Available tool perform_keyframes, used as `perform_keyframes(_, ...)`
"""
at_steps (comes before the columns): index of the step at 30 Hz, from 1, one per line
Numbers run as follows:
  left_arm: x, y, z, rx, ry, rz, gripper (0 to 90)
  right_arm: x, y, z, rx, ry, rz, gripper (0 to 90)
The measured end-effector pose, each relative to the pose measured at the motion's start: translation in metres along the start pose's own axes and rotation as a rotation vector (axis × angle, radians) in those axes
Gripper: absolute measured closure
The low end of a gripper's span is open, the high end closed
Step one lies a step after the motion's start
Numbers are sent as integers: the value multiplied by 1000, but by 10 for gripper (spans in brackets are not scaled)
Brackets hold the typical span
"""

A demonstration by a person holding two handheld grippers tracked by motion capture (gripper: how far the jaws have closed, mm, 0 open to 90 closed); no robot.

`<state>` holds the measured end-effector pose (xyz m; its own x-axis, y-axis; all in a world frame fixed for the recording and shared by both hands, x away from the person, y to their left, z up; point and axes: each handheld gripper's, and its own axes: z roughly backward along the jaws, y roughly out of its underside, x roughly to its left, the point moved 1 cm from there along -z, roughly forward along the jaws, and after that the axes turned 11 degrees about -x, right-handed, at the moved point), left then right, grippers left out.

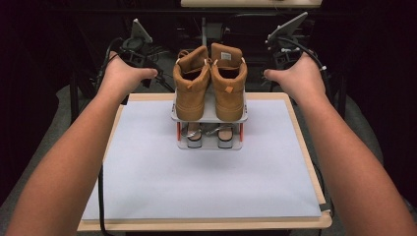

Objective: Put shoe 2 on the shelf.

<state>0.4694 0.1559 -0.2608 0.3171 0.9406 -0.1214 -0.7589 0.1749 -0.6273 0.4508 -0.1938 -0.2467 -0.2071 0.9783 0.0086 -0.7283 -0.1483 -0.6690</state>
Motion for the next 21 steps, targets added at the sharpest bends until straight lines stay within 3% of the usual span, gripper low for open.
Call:
perform_keyframes(8, 10, 19, -6, 31, 28, -21, 428, -10, 20, 1, 21, -27, 12, 547)
perform_keyframes(14, 17, 35, -10, 41, 64, -24, 429, -12, 40, 3, 21, -85, 31, 543)
perform_keyframes(21, 23, 53, -15, 51, 79, -40, 451, -16, 70, -8, 41, -117, 53, 541)
